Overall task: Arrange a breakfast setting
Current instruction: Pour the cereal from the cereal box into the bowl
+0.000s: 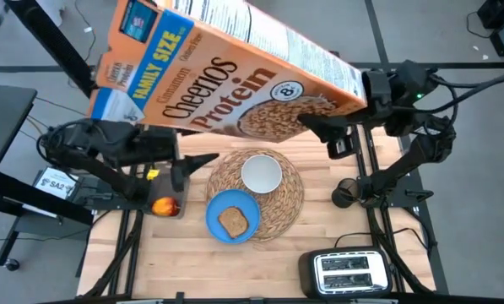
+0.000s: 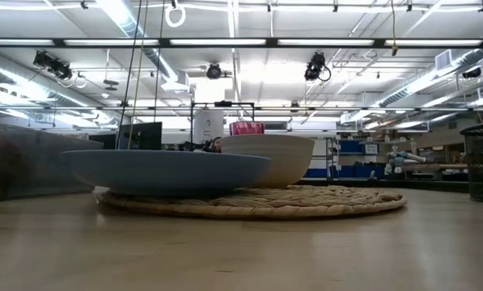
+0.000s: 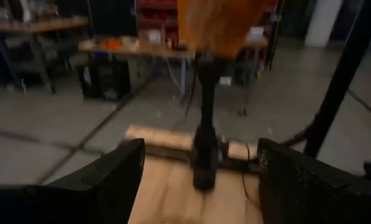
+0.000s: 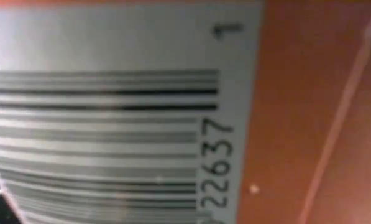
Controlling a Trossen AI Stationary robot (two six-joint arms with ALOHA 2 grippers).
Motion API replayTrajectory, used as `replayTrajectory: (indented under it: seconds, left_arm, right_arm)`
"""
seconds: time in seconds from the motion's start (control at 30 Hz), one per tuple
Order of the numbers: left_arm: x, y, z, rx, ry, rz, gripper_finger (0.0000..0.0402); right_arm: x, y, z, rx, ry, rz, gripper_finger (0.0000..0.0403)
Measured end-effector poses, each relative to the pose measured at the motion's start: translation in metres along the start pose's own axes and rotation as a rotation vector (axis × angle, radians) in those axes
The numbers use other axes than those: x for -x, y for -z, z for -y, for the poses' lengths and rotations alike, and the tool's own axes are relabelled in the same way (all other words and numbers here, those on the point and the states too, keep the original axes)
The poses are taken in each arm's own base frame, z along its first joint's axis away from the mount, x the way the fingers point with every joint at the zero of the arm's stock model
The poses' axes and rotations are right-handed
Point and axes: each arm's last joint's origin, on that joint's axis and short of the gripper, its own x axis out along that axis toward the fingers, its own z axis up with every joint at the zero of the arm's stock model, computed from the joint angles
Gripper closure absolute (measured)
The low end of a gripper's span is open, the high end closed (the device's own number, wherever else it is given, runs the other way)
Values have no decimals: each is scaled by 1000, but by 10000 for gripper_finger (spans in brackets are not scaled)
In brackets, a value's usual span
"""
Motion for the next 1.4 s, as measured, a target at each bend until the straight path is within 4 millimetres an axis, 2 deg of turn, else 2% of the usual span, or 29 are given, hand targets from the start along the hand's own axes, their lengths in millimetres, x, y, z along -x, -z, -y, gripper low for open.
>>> replayTrajectory:
  seconds: [0.2,0.37,0.5,0.67,0.87,1.03,1.2,1.4]
  left_arm:
    - [22,15,-5,-19,-100,-128,86]
    - [37,22,-6,-5,-99,-158,86]
    - [46,29,-7,-7,-92,-158,86]
    - [46,36,-10,50,-154,-150,86]
    - [44,30,-10,244,-168,-93,86]
    - [41,19,-9,362,-154,8,86]
    - [38,15,-8,269,-160,34,86]
    - [37,16,-10,277,-172,24,86]
  right_arm:
    - [18,11,0,-13,37,7,128]
    - [51,29,-2,-54,107,28,128]
    - [87,50,-6,-101,184,11,128]
    - [142,77,-14,-193,243,-34,128]
    - [205,110,-27,-295,273,-78,128]
    - [251,121,-33,-330,274,-78,128]
    - [282,127,-35,-324,269,-214,128]
    - [318,121,-36,-373,259,-241,128]
